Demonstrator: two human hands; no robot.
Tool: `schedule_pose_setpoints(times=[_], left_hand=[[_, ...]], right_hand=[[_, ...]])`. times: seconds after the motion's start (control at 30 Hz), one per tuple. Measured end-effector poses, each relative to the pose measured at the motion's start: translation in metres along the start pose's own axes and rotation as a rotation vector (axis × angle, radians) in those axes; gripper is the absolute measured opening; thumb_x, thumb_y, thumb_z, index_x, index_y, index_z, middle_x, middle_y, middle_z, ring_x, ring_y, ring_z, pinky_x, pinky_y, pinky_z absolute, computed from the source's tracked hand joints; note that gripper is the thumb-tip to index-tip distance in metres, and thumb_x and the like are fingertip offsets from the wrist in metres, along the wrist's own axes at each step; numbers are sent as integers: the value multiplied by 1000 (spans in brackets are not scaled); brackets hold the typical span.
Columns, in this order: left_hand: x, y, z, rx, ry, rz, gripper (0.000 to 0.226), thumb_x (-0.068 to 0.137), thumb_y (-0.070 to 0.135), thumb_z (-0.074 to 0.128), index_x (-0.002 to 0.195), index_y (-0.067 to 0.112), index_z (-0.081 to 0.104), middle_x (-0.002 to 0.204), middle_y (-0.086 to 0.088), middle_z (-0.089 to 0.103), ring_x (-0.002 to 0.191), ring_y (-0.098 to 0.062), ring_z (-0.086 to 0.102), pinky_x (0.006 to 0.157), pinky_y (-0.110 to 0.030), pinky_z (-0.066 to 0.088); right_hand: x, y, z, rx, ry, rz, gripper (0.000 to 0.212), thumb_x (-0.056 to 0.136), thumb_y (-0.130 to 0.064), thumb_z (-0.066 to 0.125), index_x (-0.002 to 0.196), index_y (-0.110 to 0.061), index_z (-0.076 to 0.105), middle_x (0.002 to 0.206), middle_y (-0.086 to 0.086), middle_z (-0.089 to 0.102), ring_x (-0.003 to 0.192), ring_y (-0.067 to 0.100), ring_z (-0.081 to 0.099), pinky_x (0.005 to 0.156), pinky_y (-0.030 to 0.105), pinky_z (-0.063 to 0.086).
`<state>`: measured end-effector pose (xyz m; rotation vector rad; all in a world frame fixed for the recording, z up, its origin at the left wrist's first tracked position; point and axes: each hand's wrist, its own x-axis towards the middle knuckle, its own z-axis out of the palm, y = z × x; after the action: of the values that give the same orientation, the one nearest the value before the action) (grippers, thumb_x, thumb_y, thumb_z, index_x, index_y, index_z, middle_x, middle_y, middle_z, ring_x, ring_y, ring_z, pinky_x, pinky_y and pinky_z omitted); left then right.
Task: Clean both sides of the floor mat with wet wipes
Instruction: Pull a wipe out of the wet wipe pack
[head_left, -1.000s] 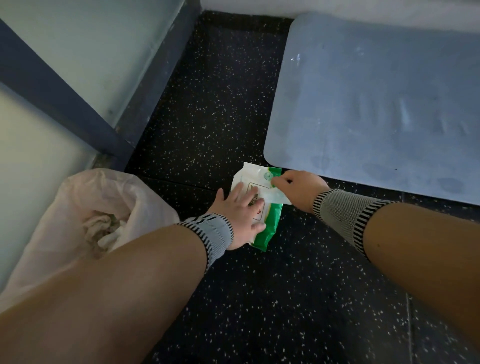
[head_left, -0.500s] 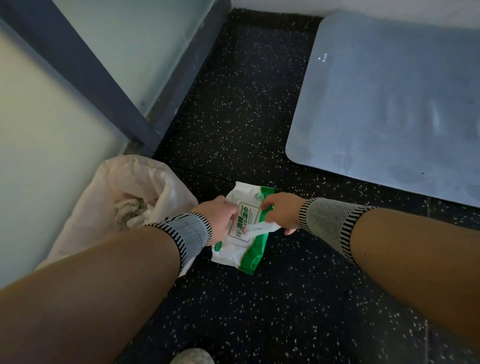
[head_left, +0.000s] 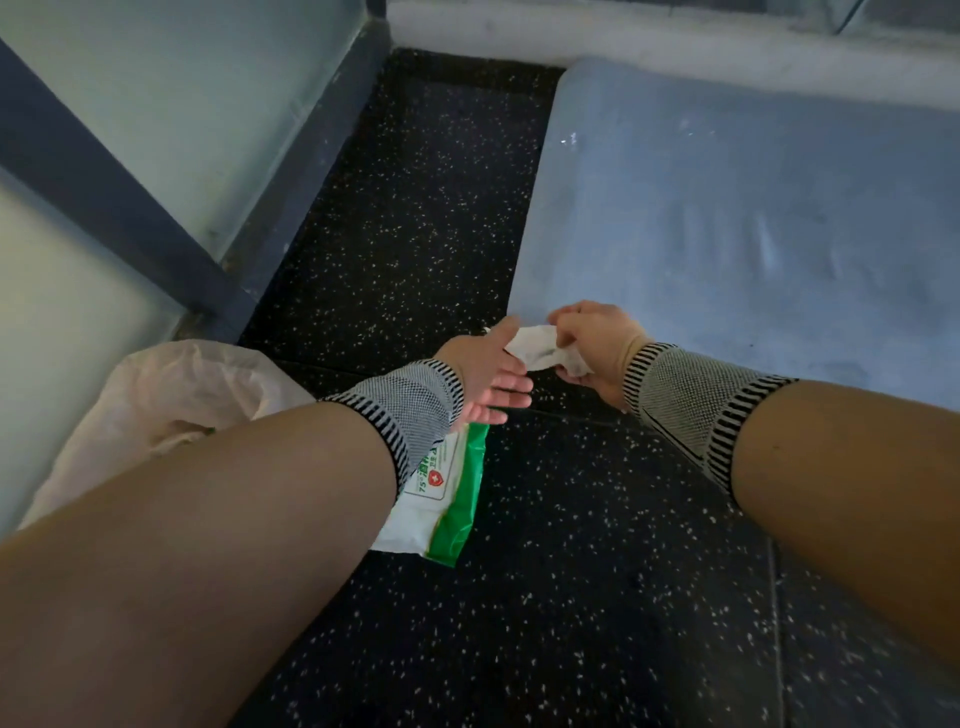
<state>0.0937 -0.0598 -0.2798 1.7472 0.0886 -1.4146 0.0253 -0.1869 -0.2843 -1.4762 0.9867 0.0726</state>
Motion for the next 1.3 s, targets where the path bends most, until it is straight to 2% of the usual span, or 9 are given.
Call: schedule_pose_setpoints(times=[0.13,0.4,0.57,0.7,0.8,1.0,1.17,1.23,1.3], left_hand=[[5,14,24,-99,40,157,15,99,19,52,110,13,59,116,-7,67,108,-20,64,94,-38,50],[-52,42,69,-534,183,229,27,87,18,70,109,4,62,104,-14,71,92,-24,71,81,-35,59],[-161,105,94,-287,68,131,35,84,39,70,105,11,68,101,-6,74,96,-19,69,84,-34,56],[-274,178,118,-240,63,118,18,90,24,65,103,12,64,104,-9,72,101,-23,67,85,-38,56],[-366,237,137,-167,140,174,1,92,19,62,91,20,62,110,-9,67,105,-24,63,81,-34,57],[-522,329,161,-173,178,352,18,96,25,55,82,27,65,106,-6,65,104,-25,61,85,-44,55],[-605,369,177,-232,25,328,10,95,24,58,98,16,63,102,-8,65,92,-22,63,60,-29,55],[-631,387,181,-213,-55,302,18,92,27,63,101,11,63,93,-7,65,77,-17,62,51,-24,50],[-654,406,185,-186,-121,291,19,90,27,66,102,12,63,88,-6,67,74,-16,63,53,-27,49]], right_hand=[[-4,-3,-20,132,0,32,22,78,1,54,87,-16,65,96,8,62,84,23,61,60,30,55],[-73,-34,-54,-197,22,-86,21,79,-33,71,92,-22,59,88,1,68,77,17,65,71,36,59],[-167,-115,-93,166,56,30,14,89,-26,60,87,-15,68,91,11,71,85,24,68,79,45,57],[-256,-200,-139,167,126,7,18,93,-26,55,79,-27,67,78,-3,72,71,9,67,64,27,57],[-326,-274,-180,106,217,-26,24,95,-26,51,76,-26,66,54,-9,61,37,2,44,37,18,36],[-451,-388,-263,112,360,-34,31,92,-30,53,74,-8,67,55,1,48,37,6,31,37,20,28],[-530,-446,-297,189,484,-83,37,89,-31,56,75,3,62,63,13,47,59,17,41,53,32,41],[-557,-463,-305,298,523,-72,45,91,-31,51,89,13,57,81,35,51,67,23,48,71,50,53],[-584,-478,-309,450,497,-40,55,92,-41,50,94,13,57,91,33,57,79,31,59,86,52,52]])
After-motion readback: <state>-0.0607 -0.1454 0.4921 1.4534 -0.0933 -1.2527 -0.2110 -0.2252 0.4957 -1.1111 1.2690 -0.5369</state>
